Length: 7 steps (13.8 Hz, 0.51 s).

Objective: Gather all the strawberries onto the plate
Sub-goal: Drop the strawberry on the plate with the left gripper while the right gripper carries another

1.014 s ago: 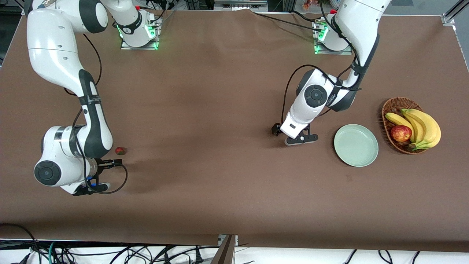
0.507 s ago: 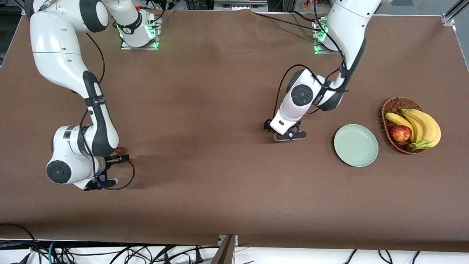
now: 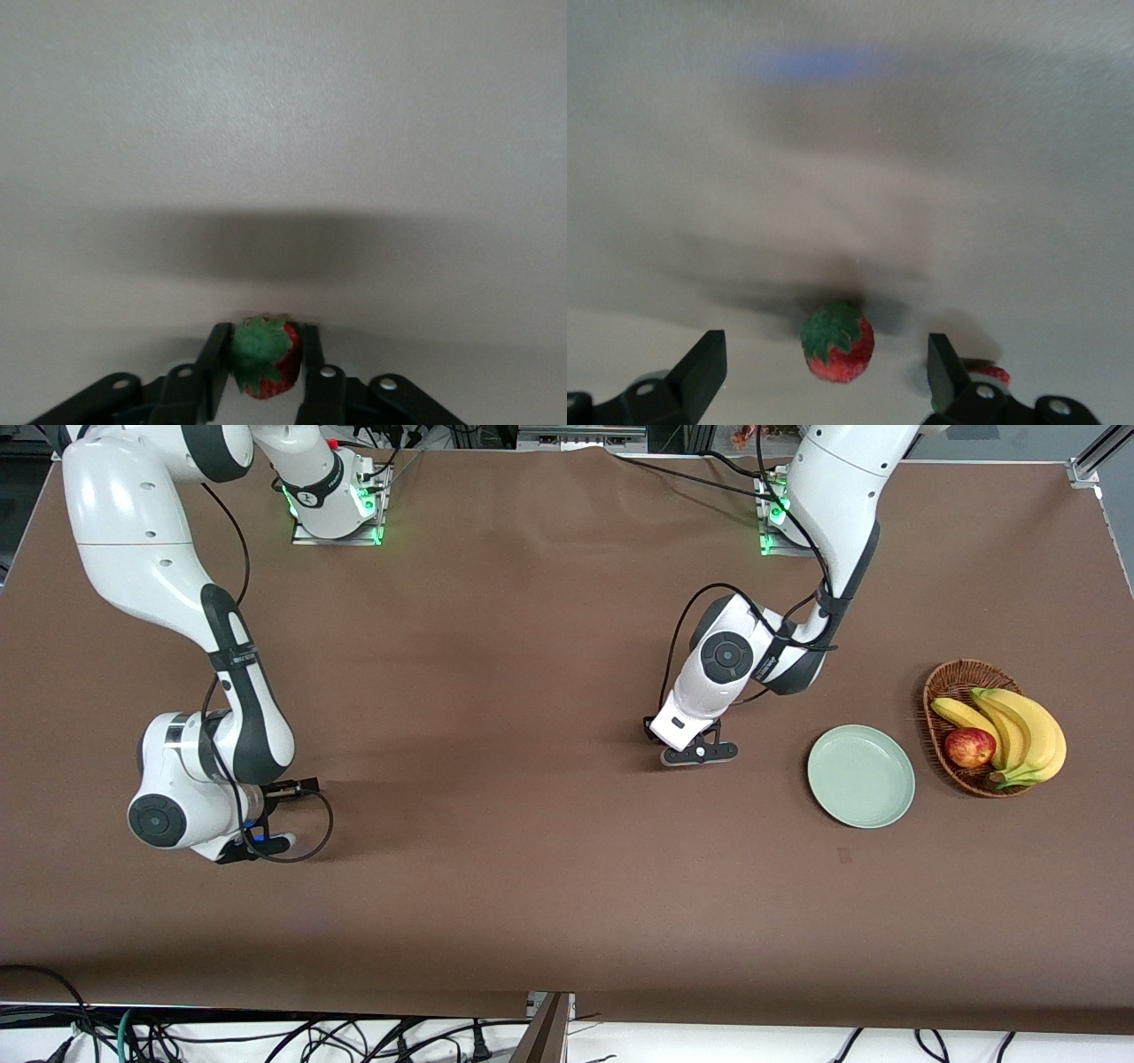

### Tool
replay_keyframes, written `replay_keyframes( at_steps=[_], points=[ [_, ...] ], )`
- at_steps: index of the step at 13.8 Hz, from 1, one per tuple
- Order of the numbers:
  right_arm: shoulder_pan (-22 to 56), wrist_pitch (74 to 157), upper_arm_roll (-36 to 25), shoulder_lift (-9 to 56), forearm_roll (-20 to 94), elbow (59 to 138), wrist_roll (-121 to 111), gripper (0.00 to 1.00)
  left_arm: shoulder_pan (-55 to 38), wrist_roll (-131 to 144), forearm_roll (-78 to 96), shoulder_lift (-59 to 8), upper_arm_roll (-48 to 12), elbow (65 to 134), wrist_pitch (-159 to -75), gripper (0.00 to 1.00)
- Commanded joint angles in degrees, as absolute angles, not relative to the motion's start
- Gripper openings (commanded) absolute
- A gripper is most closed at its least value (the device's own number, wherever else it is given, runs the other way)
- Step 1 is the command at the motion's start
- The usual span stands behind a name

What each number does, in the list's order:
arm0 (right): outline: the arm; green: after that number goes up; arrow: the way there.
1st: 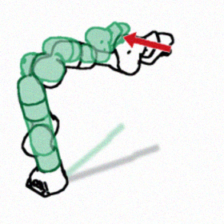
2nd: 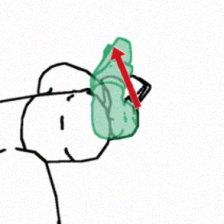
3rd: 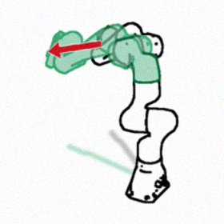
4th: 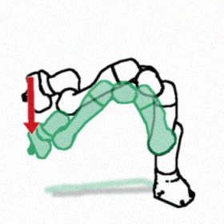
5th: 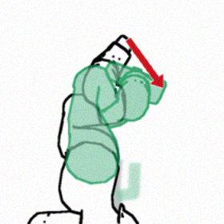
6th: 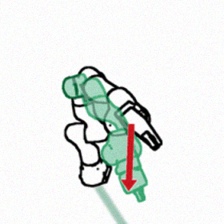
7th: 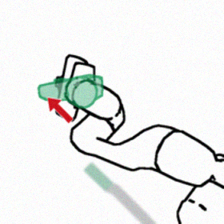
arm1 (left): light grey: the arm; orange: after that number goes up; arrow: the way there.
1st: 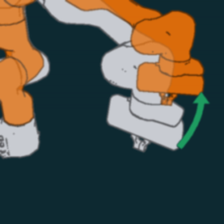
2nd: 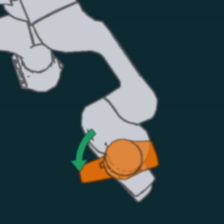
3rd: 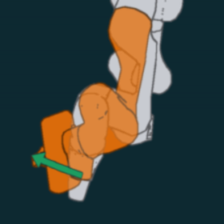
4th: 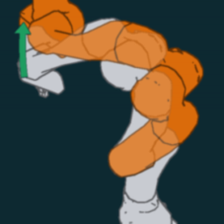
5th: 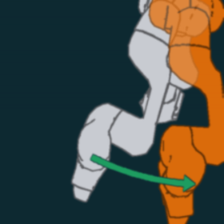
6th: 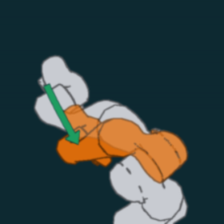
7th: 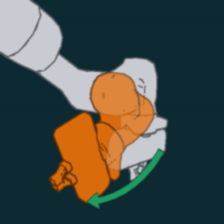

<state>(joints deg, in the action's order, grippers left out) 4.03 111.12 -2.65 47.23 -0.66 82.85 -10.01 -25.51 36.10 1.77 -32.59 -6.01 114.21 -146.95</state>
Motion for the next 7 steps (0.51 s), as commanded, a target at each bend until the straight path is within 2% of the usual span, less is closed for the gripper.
replay_keyframes(
  at_steps=[1,3,7],
  points=[
    [3.78,113.38,-2.29,43.95,0.18,87.98,-11.60,0.93,-26.54,36.65,1.41,-33.05,-5.19,113.55,-147.48,0.00],
    [3.78,113.20,-2.20,43.95,0.18,88.33,-12.04,0.61,-25.76,35.95,1.41,-30.51,-5.01,113.64,-145.91,0.00],
    [3.78,112.94,-2.20,43.95,0.18,88.42,-12.39,0.17,-20.22,24.55,1.32,-23.22,-4.49,111.89,-128.71,0.00]
  ],
)
